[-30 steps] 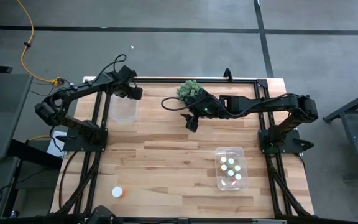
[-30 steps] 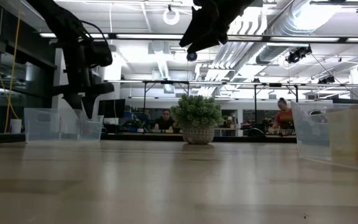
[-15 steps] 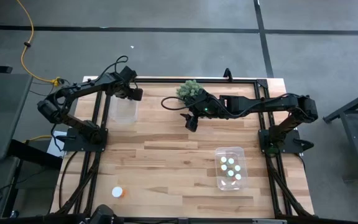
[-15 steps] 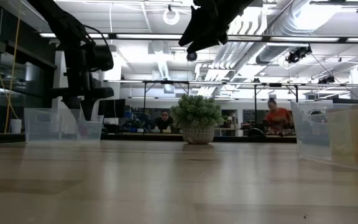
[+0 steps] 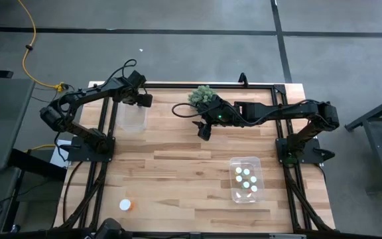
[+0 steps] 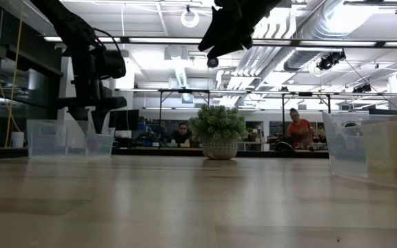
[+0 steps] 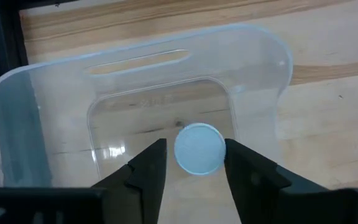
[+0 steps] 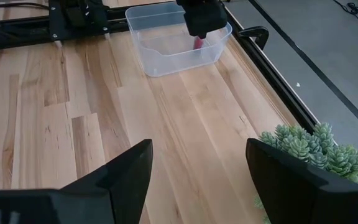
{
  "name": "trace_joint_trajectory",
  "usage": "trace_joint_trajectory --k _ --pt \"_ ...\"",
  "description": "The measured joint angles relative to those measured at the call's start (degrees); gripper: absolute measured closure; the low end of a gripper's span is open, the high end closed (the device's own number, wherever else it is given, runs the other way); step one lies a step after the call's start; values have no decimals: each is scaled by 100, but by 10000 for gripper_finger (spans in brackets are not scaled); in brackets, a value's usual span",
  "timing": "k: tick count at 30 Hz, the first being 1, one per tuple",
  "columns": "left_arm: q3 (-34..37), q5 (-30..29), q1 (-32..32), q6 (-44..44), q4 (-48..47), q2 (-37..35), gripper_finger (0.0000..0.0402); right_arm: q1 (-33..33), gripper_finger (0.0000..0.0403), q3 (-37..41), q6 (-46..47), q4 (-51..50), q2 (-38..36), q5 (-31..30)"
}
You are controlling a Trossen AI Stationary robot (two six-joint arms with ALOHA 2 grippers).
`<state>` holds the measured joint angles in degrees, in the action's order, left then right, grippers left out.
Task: Pick and place medicine bottles into bin by pill shape (circle, oval)
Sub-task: Put the blue capsule bottle into the left transparent bin, then put the orange capsule bottle into the left transparent bin
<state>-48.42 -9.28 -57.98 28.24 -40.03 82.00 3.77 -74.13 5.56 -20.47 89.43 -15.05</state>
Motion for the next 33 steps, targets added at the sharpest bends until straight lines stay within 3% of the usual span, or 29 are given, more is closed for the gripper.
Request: trace_joint_trajectory --k 10,18,23,28,33 --pt "-76 59 -2 -225 -42 0 196 0 151 0 0 2 0 0" --pt "-1046 216 -52 -850 -434 -459 168 0 151 2 -82 110 0 0" --pt "-1601 446 36 -1046 -302 -1167 167 0 151 4 -314 132 -49 2" --pt "-1611 1306 650 -1157 731 -2157 167 19 151 4 -359 -200 -462 -12" --pt "-1611 1484 2086 -1410 1687 -2772 167 39 151 4 -128 -820 -963 -33"
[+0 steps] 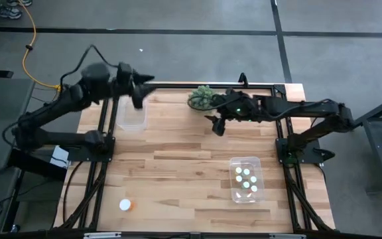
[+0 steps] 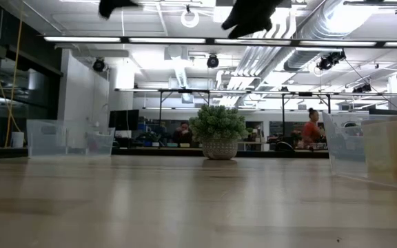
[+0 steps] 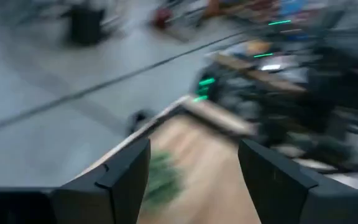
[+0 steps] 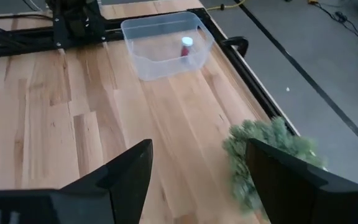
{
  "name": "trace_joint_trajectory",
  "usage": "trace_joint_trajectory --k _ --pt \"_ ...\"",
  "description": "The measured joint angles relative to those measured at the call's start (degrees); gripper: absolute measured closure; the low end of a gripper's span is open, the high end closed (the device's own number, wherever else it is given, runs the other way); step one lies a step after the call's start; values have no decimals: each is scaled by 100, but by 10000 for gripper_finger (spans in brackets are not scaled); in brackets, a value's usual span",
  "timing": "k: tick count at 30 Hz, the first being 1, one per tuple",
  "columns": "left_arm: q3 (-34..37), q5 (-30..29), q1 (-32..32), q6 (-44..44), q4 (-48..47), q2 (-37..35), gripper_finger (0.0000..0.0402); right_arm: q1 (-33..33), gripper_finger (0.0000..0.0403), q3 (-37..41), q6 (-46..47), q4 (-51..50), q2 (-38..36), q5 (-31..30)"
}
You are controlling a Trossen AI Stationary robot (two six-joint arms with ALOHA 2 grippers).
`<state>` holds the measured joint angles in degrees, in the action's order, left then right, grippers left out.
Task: Pick and place medicine bottles into bin by pill shape (circle, oval)
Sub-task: Put the orange capsule bottle into the left transparent bin
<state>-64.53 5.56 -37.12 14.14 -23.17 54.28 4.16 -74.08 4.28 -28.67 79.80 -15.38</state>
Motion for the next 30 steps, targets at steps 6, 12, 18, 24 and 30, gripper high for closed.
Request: trace_joint_trajectory --k 6,12,18,24,30 --pt "1035 -441 2044 -185 2584 -188 167 -110 151 771 576 595 -777 232" --pt "2151 -1232 3125 -241 3961 -179 167 -551 151 2270 1368 2814 -1714 360" --pt "2421 -1354 3451 -564 3953 -179 167 -799 151 2960 1060 4067 -1996 188" --pt "2426 -1353 3509 -769 3966 -179 167 -809 151 3014 919 4108 -2005 188" --pt "2426 -1351 3507 -733 3943 -179 167 -809 151 3014 917 4108 -2005 188"
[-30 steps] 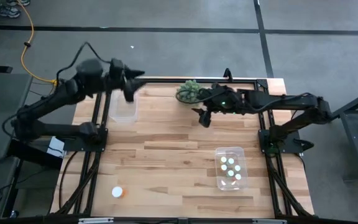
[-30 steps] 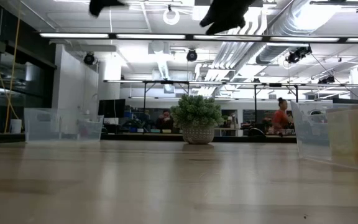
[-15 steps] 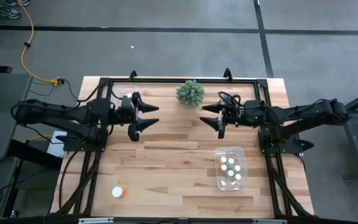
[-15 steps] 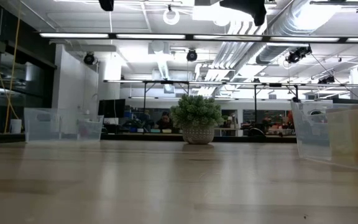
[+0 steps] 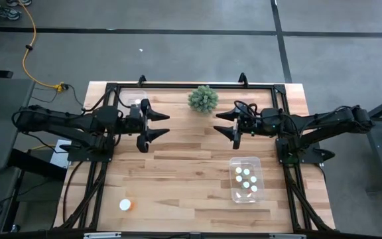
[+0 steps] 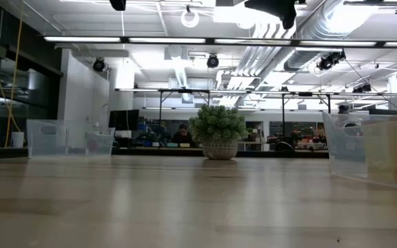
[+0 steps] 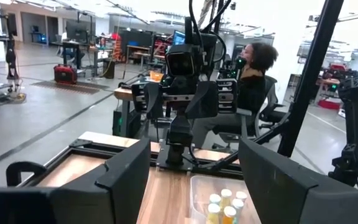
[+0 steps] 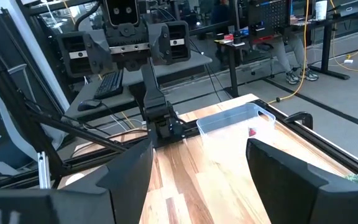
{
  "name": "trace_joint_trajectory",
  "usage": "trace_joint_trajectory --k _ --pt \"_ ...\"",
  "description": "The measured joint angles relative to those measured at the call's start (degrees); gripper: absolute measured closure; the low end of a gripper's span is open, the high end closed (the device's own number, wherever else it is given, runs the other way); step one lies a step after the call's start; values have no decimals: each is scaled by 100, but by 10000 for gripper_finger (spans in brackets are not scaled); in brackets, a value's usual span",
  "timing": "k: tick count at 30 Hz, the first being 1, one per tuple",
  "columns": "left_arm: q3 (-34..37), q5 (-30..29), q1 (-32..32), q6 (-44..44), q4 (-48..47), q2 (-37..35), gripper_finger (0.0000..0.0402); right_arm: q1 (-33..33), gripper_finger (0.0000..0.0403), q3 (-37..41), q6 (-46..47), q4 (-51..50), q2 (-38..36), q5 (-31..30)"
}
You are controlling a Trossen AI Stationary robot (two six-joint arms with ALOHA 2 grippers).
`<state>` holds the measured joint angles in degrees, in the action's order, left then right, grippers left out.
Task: Pick and place medicine bottles into bin by pill shape (circle, oval)
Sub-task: Put the orange capsule bottle into the left transparent bin
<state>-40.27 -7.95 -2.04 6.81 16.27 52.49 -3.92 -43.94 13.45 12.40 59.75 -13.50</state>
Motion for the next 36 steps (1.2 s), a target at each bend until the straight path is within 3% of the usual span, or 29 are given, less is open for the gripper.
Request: trace_joint_trajectory --k 4,9,16,19,26,31,36 --pt "-125 -41 27 182 -438 0 167 0 151 0 0 -2 0 0" --pt "-1006 -72 588 235 -2735 140 167 4 151 0 -1 -7 0 0" --pt "-2178 -179 2375 1103 -5823 874 167 55 151 0 -2 -65 2 -2" --pt "-2411 -177 3227 1802 -6474 1326 167 55 151 0 0 -91 2 -2" --pt "-2446 107 4634 3605 -6705 2138 157 55 151 0 0 -247 2 -2" --pt "-2446 300 5015 4309 -6706 2517 118 55 151 0 0 -333 2 -2" --pt "-2446 326 5097 4402 -6681 2842 73 55 151 0 1 -361 2 -2"
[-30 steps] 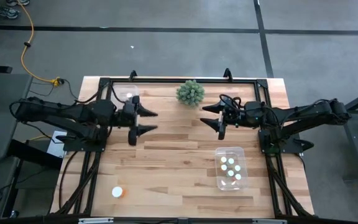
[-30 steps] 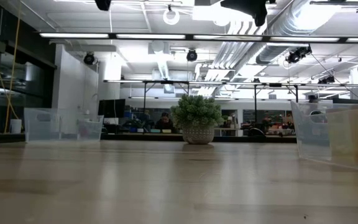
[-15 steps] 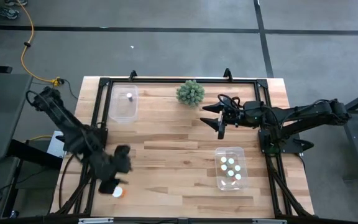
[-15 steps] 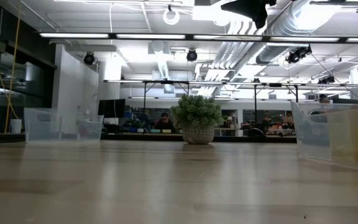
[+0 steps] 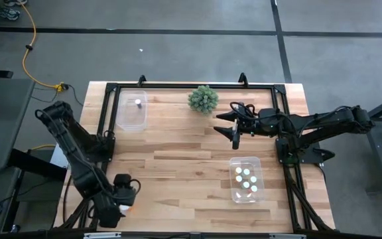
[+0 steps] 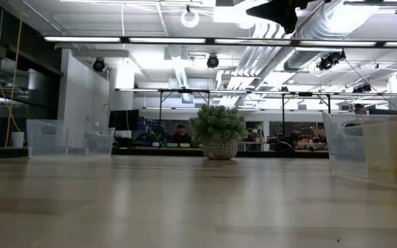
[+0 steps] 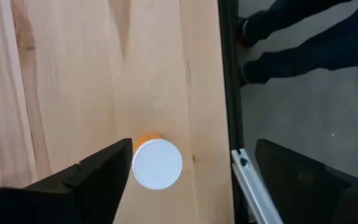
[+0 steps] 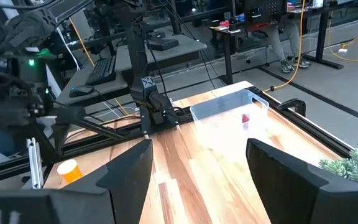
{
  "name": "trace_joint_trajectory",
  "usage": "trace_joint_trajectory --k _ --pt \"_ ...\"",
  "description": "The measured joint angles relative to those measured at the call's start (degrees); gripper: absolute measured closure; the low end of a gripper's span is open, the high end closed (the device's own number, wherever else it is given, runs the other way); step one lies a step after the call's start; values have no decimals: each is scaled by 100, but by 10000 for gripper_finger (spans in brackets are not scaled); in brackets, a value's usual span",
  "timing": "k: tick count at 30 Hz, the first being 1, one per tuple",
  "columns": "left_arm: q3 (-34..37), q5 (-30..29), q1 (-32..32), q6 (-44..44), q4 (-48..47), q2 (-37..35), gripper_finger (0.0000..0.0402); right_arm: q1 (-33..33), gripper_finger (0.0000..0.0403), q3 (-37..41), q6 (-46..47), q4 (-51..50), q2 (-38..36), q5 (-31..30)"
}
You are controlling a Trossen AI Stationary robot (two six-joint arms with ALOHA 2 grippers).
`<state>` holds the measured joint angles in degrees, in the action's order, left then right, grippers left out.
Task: Pick and place medicine bottles into bin by pill shape (circle, oval)
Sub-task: Put the orange capsule bottle into the left transparent bin
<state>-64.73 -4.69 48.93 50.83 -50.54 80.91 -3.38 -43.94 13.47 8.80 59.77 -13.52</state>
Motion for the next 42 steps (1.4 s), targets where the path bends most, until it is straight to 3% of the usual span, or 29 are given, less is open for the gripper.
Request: trace_joint_trajectory --k 6,13,21,30,42 --pt "-2 71 146 -134 -138 172 47 0 151 0 108 -153 0 0" --pt "67 -487 866 -115 -545 170 51 0 151 0 157 -282 1 0" --pt "960 -615 918 -897 22 130 53 0 151 0 303 -352 0 0" --pt "1830 -611 1136 -1057 1294 -224 53 0 151 0 321 -348 1 -1" --pt "2938 -1277 1269 -413 3128 -221 53 0 151 0 460 -345 2 -4"
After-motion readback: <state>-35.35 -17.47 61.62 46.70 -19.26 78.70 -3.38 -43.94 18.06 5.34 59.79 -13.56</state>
